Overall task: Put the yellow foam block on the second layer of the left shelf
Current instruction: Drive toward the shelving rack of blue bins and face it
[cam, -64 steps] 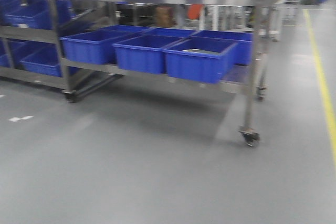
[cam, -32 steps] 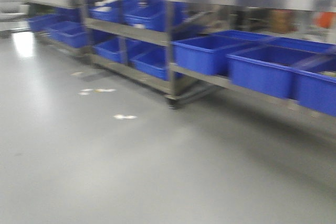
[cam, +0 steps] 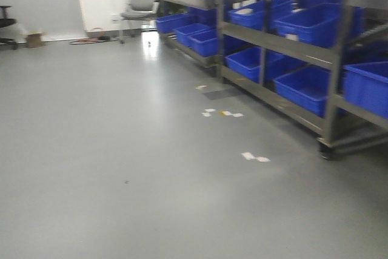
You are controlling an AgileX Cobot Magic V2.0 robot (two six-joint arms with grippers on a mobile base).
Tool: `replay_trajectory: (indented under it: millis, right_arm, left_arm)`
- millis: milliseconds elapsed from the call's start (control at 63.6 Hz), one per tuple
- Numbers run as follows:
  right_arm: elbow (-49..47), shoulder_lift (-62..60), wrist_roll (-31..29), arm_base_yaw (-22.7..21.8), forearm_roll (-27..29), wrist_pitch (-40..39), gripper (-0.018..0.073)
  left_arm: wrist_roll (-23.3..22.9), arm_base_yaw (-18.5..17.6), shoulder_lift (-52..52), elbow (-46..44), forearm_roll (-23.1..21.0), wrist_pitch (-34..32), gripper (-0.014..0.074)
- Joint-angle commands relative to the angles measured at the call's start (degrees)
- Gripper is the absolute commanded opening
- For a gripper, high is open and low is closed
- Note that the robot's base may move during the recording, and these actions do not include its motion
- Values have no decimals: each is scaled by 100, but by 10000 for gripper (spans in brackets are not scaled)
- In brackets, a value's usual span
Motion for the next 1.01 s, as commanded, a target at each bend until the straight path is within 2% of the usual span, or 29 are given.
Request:
replay_trajectory:
  millis: [0, 991]
  right_arm:
    - [-148, 58, -23, -34, -41, -562, 449]
    - [-148, 58, -23, -34, -41, -562, 449]
  left_arm:
    - [-27, -3, -122, 144, -35, -466, 137]
    - [-27, -3, -122, 144, -35, -466, 137]
